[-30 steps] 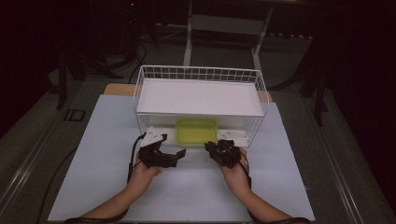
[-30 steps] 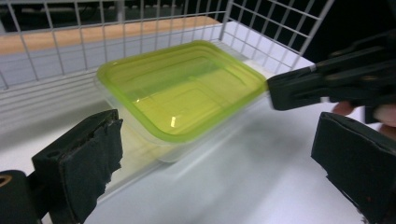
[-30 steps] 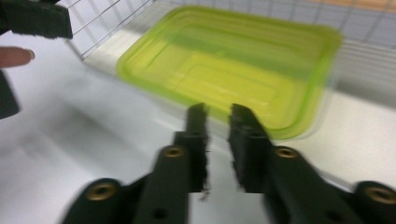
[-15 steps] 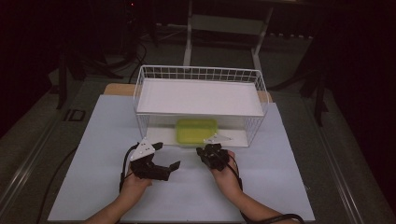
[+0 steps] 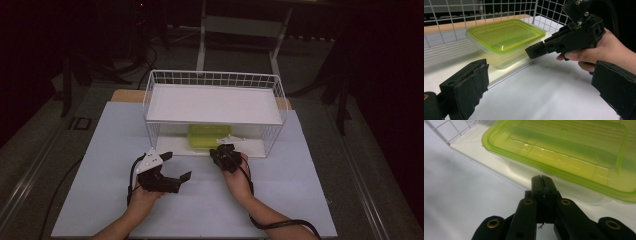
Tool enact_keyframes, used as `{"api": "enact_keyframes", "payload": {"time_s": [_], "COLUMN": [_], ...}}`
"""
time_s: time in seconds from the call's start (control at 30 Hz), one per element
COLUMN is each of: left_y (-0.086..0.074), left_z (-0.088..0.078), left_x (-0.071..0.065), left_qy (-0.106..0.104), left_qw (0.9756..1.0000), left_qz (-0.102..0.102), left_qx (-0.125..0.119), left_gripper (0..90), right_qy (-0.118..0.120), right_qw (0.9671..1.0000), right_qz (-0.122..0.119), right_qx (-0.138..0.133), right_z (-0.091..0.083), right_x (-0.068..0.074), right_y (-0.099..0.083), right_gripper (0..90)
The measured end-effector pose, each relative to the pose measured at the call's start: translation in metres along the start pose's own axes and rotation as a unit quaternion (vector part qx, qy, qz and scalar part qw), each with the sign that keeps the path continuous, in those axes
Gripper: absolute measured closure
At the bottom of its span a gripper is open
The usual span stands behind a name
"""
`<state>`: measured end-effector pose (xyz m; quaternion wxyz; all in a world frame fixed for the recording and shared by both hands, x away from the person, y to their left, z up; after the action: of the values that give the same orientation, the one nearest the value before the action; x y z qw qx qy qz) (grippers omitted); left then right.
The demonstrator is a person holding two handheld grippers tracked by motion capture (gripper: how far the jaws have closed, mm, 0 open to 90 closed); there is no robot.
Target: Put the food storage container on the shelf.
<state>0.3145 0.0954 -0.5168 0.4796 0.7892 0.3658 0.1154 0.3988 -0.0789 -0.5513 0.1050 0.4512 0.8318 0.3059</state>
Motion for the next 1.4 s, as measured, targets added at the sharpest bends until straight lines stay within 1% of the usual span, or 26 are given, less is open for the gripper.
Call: {"api": "enact_keyframes", "payload": {"time_s": [0.17, 0.27, 0.4, 0.53, 0.6, 0.67, 0.7, 0.73, 0.87, 0.97, 1.0, 1.03, 1.07, 1.1, 1.13, 1.27, 1.33, 1.4], "left_y": [-0.001, -0.001, -0.001, -0.002, -0.002, -0.002, -0.002, -0.002, -0.003, -0.004, -0.004, -0.004, -0.004, -0.003, -0.003, -0.001, -0.001, -0.001], "left_z": [0.0, 0.0, 0.0, 0.0, 0.0, 0.0, 0.0, 0.0, 0.001, 0.002, 0.002, 0.002, 0.002, 0.002, 0.002, 0.0, 0.0, 0.001], "left_x": [0.003, 0.002, 0.002, 0.002, 0.002, 0.002, 0.002, 0.002, 0.002, 0.001, 0.001, 0.001, 0.001, 0.001, 0.001, 0.0, 0.0, 0.001], "left_qy": [0.001, 0.001, 0.0, 0.0, 0.0, -0.001, 0.0, 0.001, -0.001, -0.003, -0.003, -0.003, -0.003, -0.003, -0.003, -0.002, -0.001, -0.002], "left_qw": [1.0, 1.0, 1.0, 1.0, 1.0, 1.0, 1.0, 1.0, 1.0, 1.0, 1.0, 1.0, 1.0, 1.0, 1.0, 1.0, 1.0, 1.0], "left_qz": [-0.006, -0.004, -0.004, -0.002, -0.001, -0.002, -0.001, 0.0, -0.002, 0.0, -0.002, -0.001, -0.001, -0.001, -0.001, 0.002, 0.001, -0.001], "left_qx": [-0.003, -0.003, -0.003, 0.0, -0.001, -0.001, 0.0, 0.001, 0.001, 0.004, 0.004, 0.005, 0.005, 0.004, 0.004, 0.001, 0.001, 0.001], "left_gripper": [1.7, 1.7, 1.7, 1.7, 1.7, 1.7, 1.7, 1.7, 1.7, 1.7, 1.7, 1.7, 1.7, 1.7, 1.7, 1.7, 1.7, 1.7], "right_qy": [-0.005, -0.008, -0.015, -0.02, -0.019, -0.019, -0.015, -0.02, -0.014, -0.022, -0.022, -0.019, -0.019, -0.015, -0.016, -0.01, -0.015, -0.02], "right_qw": [1.0, 0.9999, 0.9998, 0.9996, 0.9995, 0.9994, 0.9994, 0.9994, 0.9995, 0.9995, 0.9995, 0.9995, 0.9995, 0.9995, 0.9995, 0.9997, 0.9995, 0.9989], "right_qz": [0.0, 0.006, 0.002, 0.007, 0.015, 0.02, 0.024, 0.014, 0.017, 0.008, 0.009, 0.016, 0.016, 0.019, 0.021, 0.002, -0.01, -0.016], "right_qx": [-0.006, -0.007, -0.012, -0.016, -0.02, -0.019, -0.017, -0.024, -0.021, -0.021, -0.021, -0.019, -0.019, -0.02, -0.018, -0.023, -0.027, -0.039], "right_z": [0.006, 0.009, 0.012, 0.013, 0.014, 0.015, 0.015, 0.015, 0.017, 0.019, 0.02, 0.021, 0.021, 0.021, 0.019, 0.012, 0.007, 0.0], "right_x": [-0.002, -0.003, -0.007, -0.011, -0.014, -0.014, -0.014, -0.016, -0.016, -0.014, -0.014, -0.014, -0.014, -0.013, -0.009, -0.005, -0.003, -0.002], "right_y": [0.008, 0.012, 0.016, 0.02, 0.023, 0.025, 0.026, 0.027, 0.03, 0.029, 0.029, 0.028, 0.028, 0.028, 0.027, 0.025, 0.024, 0.023], "right_gripper": [89.9, 89.8, 89.8, 89.8, 89.8, 89.8, 89.7, 89.8, 89.8, 89.5, 88.6, 88.2, 88.2, 87.2, 86.5, 84.9, 84.2, 83.6]}}
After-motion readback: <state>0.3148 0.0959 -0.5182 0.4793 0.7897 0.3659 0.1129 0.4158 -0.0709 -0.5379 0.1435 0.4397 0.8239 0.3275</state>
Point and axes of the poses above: each handheld gripper's, and its own axes: z roughly forward along the jaws, y roughly out of its top, x roughly to its left, the point moved 6 cm from there along z, roughly forward along the jaws, and after that the axes turned 12 degrees about x, right-handed, at the moved point
